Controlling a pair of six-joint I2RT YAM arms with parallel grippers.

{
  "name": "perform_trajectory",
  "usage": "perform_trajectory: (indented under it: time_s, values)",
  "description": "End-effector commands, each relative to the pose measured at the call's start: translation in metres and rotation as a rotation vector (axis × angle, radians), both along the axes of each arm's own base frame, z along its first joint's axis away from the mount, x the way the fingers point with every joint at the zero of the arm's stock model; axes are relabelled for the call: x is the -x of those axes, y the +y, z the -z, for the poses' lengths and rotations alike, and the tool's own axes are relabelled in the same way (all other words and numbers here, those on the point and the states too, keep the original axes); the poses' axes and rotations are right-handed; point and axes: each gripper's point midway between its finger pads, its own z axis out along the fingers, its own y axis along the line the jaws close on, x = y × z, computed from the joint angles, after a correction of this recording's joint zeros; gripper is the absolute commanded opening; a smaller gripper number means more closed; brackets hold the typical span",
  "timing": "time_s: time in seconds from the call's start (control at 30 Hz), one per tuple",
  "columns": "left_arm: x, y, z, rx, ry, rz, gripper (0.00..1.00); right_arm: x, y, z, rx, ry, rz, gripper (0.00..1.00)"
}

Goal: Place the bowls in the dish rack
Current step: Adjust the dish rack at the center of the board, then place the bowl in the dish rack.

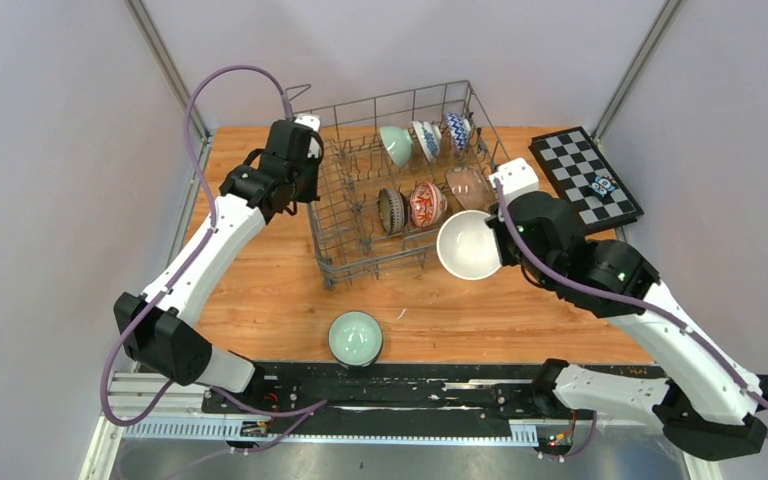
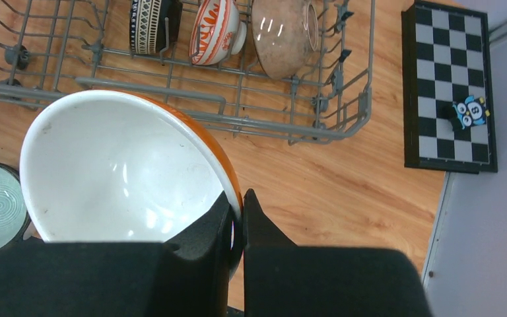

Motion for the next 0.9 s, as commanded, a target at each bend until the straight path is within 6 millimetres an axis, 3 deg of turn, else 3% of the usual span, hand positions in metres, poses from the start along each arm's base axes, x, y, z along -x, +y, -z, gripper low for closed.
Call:
perform_trajectory:
  time_s: [0.0, 0.1, 0.13, 0.23, 0.43, 0.67, 0.87]
  values:
    - [-0.004, 0.031, -0.001, -0.116, -0.031, -0.006, 0.22, -0.011, 0.015, -0.019, 0.013, -0.101, 0.034, 0.03]
    - [0.006, 0.030, -0.013, -0.065, -0.058, -0.008, 0.49, -0.015, 0.025, -0.029, 0.047, -0.133, 0.026, 0.02]
    - [0.010, 0.030, -0.018, -0.043, -0.075, -0.013, 0.62, -0.016, 0.029, -0.033, 0.063, -0.150, 0.019, 0.03]
    - [0.024, 0.027, -0.043, 0.037, -0.143, -0.004, 0.78, -0.020, 0.047, -0.041, 0.093, -0.189, -0.019, 0.03]
    - [0.073, -0.011, -0.068, 0.280, -0.160, 0.159, 0.80, -0.019, 0.090, -0.054, 0.140, -0.284, -0.080, 0.02]
    - [0.140, -0.061, -0.097, 0.577, -0.214, 0.382, 0.80, -0.021, 0.133, -0.049, 0.147, -0.255, -0.102, 0.02]
    - [0.166, -0.080, -0.087, 0.691, -0.200, 0.451, 0.80, -0.021, 0.159, -0.040, 0.134, -0.214, -0.112, 0.02]
